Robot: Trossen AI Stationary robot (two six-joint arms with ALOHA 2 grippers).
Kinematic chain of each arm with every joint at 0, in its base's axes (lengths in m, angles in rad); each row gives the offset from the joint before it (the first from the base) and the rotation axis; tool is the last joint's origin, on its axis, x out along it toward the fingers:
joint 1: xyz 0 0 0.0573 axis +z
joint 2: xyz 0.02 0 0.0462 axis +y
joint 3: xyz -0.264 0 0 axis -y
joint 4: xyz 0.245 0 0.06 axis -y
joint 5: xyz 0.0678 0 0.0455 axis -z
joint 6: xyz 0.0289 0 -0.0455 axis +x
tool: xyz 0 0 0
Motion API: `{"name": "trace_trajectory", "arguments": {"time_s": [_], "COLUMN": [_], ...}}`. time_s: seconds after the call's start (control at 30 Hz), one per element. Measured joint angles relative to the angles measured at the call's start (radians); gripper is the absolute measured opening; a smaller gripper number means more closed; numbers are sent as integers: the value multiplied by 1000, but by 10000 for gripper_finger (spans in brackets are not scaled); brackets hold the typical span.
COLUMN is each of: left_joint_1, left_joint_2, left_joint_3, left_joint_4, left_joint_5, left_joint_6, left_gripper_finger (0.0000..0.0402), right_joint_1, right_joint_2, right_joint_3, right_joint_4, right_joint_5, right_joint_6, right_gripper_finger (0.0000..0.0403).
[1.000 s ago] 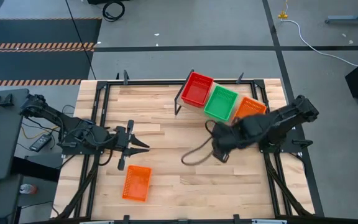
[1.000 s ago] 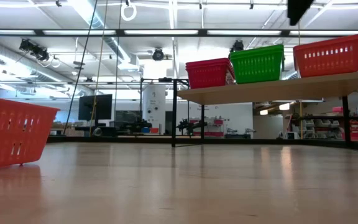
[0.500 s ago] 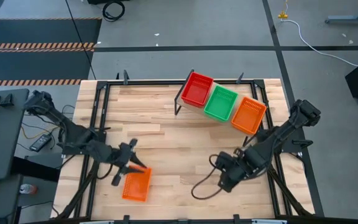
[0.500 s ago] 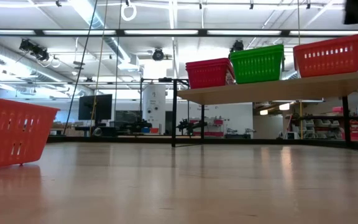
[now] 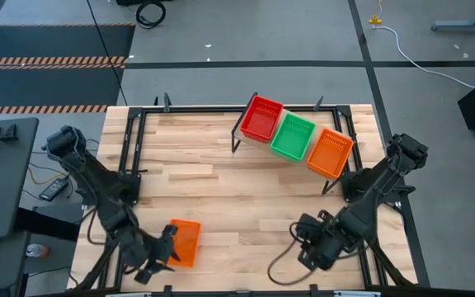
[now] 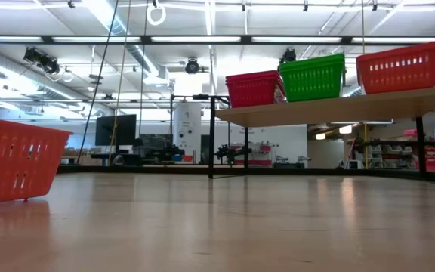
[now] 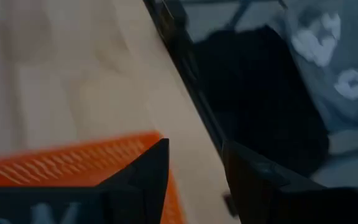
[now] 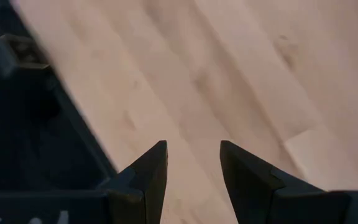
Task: Stack baskets on shelf by color
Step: Stack the orange bin on the stacked orange bins on the shelf
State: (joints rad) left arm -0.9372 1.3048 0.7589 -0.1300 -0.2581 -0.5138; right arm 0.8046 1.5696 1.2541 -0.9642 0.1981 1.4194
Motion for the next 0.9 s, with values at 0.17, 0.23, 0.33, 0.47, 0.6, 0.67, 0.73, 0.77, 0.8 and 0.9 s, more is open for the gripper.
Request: {"name": "trace_trajectory", "arguments": {"time_s": [0.17,0.23,0.33,0.47,0.6,0.67,0.73,0.77,0.8,0.9], "left_joint_1": [-82,-108,-124,-110,-91,-84,-75,-73,-71,-60], "left_joint_2": [56,87,136,229,327,368,400,412,421,441], "left_joint_3": [3,21,92,236,336,358,367,367,367,368], "left_joint_4": [-20,-50,-180,-444,-571,-567,-549,-536,-525,-535], "left_joint_5": [-6,-35,-76,-108,-98,-62,-12,12,29,34], "left_joint_6": [-129,-144,-185,-215,-241,-242,-243,-243,-244,-262], "left_gripper_finger": [162,163,163,163,163,163,163,163,163,163], "right_joint_1": [49,55,56,42,37,37,38,39,39,39], "right_joint_2": [0,0,0,0,0,0,0,0,0,0], "right_joint_3": [0,0,0,0,0,0,0,0,0,0], "right_joint_4": [14,12,9,9,9,9,9,9,9,10], "right_joint_5": [8,9,9,9,10,8,7,7,8,7], "right_joint_6": [-5,-6,-7,-8,-8,-8,-8,-8,-8,-8], "right_gripper_finger": [155,155,155,155,155,155,155,155,155,155]}}
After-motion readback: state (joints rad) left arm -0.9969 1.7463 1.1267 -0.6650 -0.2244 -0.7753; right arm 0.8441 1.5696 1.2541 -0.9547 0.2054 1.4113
